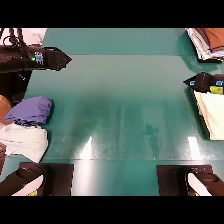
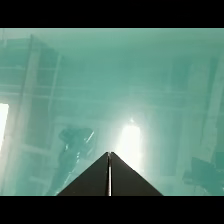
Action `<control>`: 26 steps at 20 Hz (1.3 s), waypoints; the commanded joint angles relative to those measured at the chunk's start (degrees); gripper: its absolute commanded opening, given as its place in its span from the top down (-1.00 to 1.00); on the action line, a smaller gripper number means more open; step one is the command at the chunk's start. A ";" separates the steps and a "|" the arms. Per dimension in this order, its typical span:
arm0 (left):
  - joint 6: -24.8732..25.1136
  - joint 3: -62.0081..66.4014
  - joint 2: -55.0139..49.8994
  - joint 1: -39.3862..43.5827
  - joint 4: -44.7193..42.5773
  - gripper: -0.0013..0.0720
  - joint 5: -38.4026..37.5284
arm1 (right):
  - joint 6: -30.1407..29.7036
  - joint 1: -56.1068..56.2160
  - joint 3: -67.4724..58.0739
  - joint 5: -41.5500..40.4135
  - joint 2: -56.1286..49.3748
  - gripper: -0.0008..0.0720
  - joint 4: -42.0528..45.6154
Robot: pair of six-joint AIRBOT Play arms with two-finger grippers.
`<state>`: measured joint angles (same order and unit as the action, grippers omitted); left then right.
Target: Fold the shirts.
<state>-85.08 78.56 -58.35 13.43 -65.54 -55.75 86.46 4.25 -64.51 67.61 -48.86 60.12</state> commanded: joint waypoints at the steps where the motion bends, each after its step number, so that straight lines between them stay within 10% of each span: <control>1: 0.00 0.07 0.02 0.04 0.00 0.90 0.09 | 0.00 0.31 -0.04 -0.20 0.04 0.93 -0.09; 16: 0.07 0.31 0.22 -0.11 -0.81 0.90 5.90 | 0.00 0.31 -0.04 0.55 0.04 0.93 -0.09; 24: -3.41 -7.21 2.21 -19.08 -25.46 0.87 -15.50 | 0.00 0.31 -0.04 1.25 0.04 0.93 -0.09; 26: -3.50 -14.47 2.16 -23.43 -25.42 -0.57 -12.52 | 0.02 0.31 -0.04 0.72 0.04 0.93 -0.07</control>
<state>-87.90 71.00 -56.31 -3.66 -85.93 -66.89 86.46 4.49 -64.51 68.69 -48.86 60.03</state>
